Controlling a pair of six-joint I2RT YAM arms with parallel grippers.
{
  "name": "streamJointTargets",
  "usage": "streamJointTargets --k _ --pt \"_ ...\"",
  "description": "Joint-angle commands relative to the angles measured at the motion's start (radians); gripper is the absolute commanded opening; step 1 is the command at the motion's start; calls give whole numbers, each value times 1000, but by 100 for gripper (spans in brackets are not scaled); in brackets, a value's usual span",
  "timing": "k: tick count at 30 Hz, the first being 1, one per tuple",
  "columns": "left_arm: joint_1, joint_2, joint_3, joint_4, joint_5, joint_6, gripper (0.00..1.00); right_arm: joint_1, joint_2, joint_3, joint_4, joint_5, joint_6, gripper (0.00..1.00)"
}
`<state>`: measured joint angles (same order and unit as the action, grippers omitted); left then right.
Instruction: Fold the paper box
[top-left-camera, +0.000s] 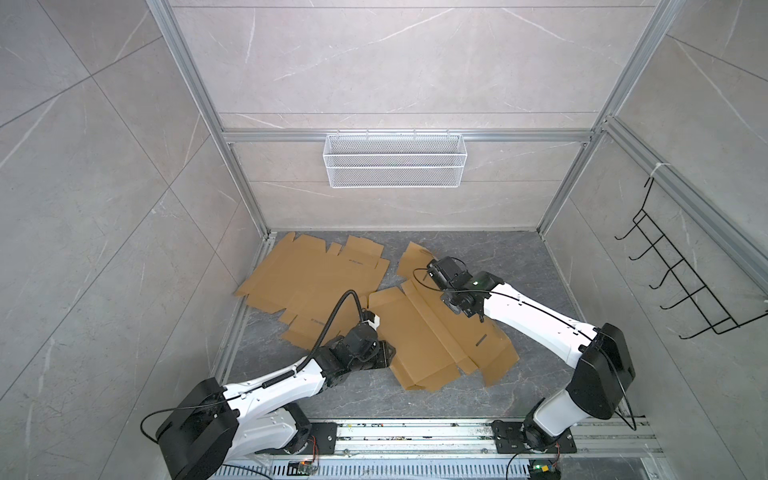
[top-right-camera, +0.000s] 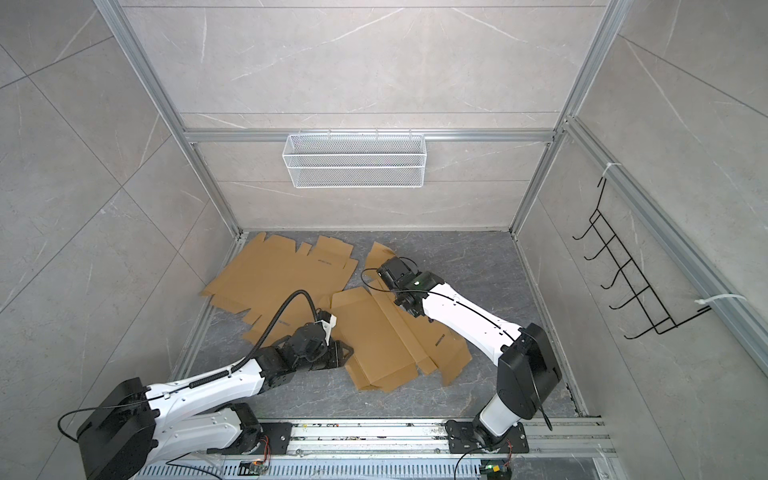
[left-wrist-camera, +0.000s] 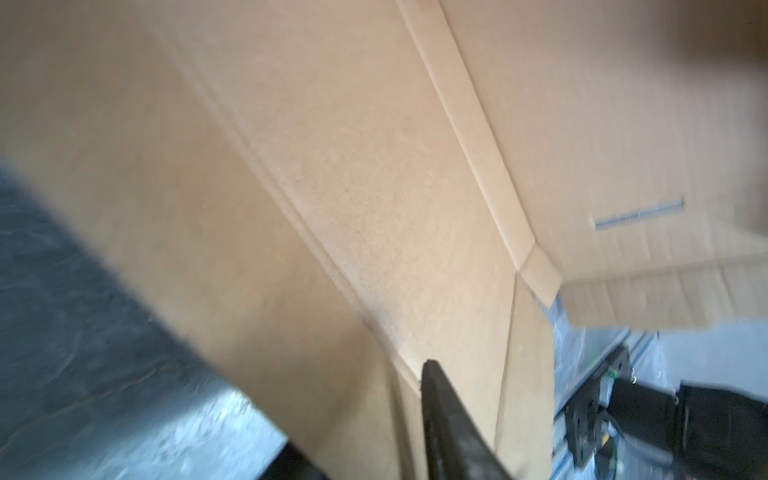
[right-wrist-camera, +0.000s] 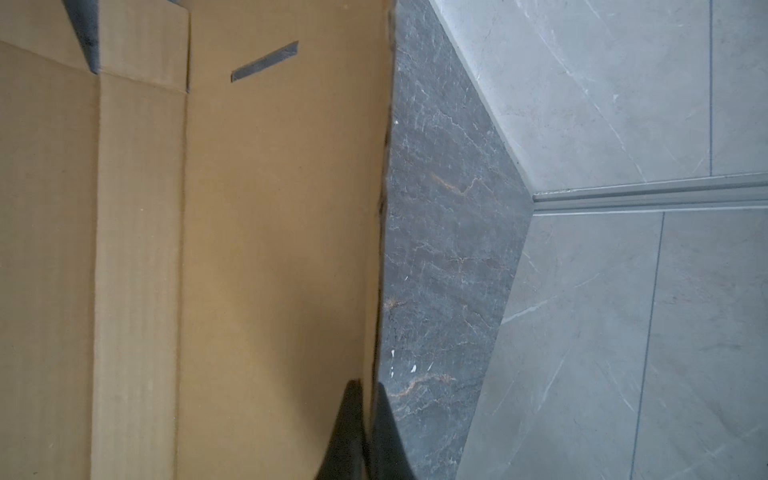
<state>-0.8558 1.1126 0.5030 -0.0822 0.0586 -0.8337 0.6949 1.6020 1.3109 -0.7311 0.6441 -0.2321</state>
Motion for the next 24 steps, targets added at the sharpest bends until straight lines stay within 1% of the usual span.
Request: streamJointTargets --k 1,4,8,10,13,15,17,18,20,22,24 --pt "27 -86 62 -175 39 75 45 9 -45 -26 121 11 -136 0" --pt "75 -150 97 -265 73 107 53 12 -51 -23 169 12 -220 0" --pt "149 -191 175 -372 120 178 59 31 -49 -33 234 17 -348 0" --pt "205 -198 226 -409 144 215 61 43 -47 -41 258 24 -400 0" --pt "336 -186 303 -389 229 241 66 62 -56 -82 322 44 -483 0" --pt "449 -149 369 -349 312 242 69 70 -73 -137 394 49 -542 0" --pt "528 -91 422 -282 381 229 72 78 -86 -189 468 61 -590 0" --pt "551 -49 456 -246 409 218 74 88 -91 -215 508 64 -610 0" --pt "561 55 542 -223 466 216 76 99 -94 -248 567 71 -642 0" --pt "548 158 629 -223 510 223 80 106 -90 -264 605 86 -659 0" --pt "516 251 719 -243 497 266 84 115 -88 -288 666 99 -691 0"
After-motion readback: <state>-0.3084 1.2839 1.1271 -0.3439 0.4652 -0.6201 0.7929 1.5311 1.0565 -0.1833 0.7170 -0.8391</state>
